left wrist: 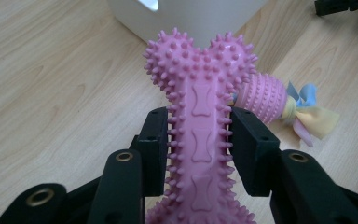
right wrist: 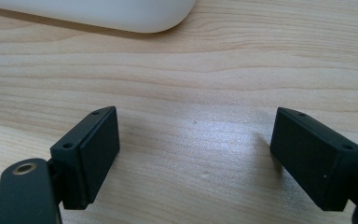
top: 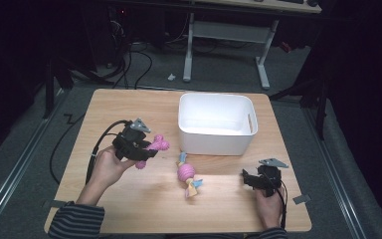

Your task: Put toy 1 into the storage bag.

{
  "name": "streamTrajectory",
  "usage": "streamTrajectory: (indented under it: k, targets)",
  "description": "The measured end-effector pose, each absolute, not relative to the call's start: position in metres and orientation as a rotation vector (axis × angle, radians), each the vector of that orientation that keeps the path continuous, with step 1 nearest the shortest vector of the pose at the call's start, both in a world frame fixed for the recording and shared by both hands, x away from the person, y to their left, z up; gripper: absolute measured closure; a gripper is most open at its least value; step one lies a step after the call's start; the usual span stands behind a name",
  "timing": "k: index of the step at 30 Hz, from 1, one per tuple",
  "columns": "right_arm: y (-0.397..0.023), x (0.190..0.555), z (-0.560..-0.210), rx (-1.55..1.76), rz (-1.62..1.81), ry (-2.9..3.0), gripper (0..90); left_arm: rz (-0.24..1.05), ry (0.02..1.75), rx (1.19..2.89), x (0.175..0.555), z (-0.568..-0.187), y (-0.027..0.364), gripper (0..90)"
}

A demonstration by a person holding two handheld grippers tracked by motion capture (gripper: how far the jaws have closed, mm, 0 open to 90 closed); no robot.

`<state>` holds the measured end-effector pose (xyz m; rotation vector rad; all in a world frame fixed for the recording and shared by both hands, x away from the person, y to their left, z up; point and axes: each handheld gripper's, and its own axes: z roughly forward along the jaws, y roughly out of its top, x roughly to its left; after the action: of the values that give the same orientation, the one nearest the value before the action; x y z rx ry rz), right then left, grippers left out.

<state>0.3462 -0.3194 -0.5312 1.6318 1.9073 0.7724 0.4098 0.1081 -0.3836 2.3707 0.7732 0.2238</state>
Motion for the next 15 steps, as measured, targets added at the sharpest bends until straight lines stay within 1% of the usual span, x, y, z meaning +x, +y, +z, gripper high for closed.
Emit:
streamTrajectory:
  k: [15]
  targets:
    - [-0.319, 0.346, -0.531, 1.623, 0.776, 1.915, 15.6, 0.196, 0.727, 2.355, 0.423, -0.359, 0.085, 59.1]
